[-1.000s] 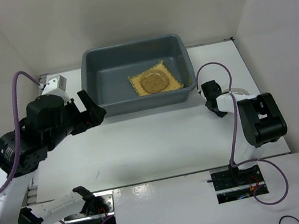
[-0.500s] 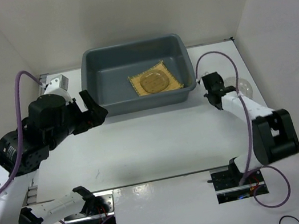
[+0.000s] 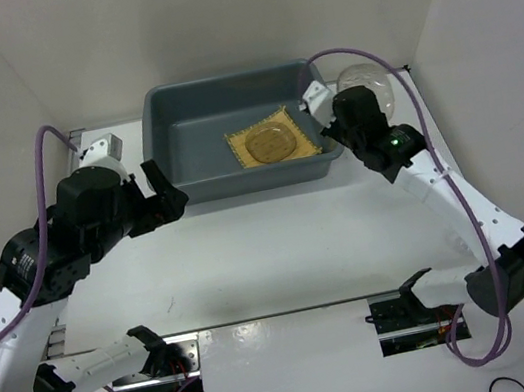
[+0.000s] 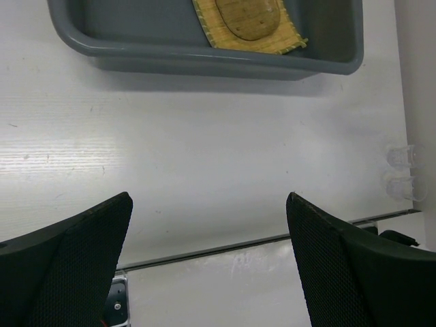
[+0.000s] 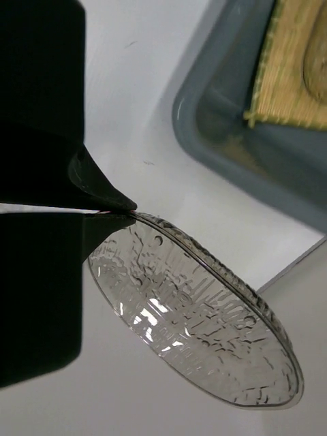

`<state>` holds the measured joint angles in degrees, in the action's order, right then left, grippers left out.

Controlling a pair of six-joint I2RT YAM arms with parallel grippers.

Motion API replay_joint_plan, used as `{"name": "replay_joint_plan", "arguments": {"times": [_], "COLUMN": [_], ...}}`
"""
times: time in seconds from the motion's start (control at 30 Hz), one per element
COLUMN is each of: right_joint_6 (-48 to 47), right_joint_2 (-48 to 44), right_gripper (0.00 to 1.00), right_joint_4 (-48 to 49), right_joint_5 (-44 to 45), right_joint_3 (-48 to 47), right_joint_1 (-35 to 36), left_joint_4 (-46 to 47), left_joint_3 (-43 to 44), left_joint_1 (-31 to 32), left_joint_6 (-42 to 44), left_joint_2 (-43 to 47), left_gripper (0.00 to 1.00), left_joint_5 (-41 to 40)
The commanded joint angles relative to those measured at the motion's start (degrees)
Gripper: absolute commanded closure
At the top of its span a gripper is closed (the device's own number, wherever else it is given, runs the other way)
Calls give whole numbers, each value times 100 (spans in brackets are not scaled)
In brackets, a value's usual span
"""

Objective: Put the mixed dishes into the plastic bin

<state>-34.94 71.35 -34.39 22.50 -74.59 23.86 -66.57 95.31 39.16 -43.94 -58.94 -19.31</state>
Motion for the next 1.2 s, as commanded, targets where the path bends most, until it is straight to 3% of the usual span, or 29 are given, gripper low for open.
{"name": "replay_joint_plan", "arguments": {"times": [0.0, 0.17, 0.4, 0.63, 1.17], "right_joint_6": [-925, -1639, -1824, -1947, -1868], "right_joint_2": [28, 703, 2355, 3674, 5600], "right_gripper": [100, 100, 100, 100, 96], "right_joint_4": [193, 310, -6, -191, -780], "right_joint_5": [-159, -158, -940, -1468, -1459], "right_joint_3": [-293, -407, -1628, -2736, -3668], "right_joint_1": [566, 1208, 1271, 1323, 1156], "left_joint_4": [-137, 99, 92, 38, 179], "left_joint_3": [-82, -864, -1260, -2103, -2191], "left_joint_1": [-31, -31, -31, -31, -31], "left_joint_6": [-44, 17, 158, 272, 272], "left_joint_2": [189, 260, 260, 1015, 1341], "left_gripper": [0, 0, 0, 0, 0], "left_joint_5": [-371, -512, -705, -1162, -1251]}}
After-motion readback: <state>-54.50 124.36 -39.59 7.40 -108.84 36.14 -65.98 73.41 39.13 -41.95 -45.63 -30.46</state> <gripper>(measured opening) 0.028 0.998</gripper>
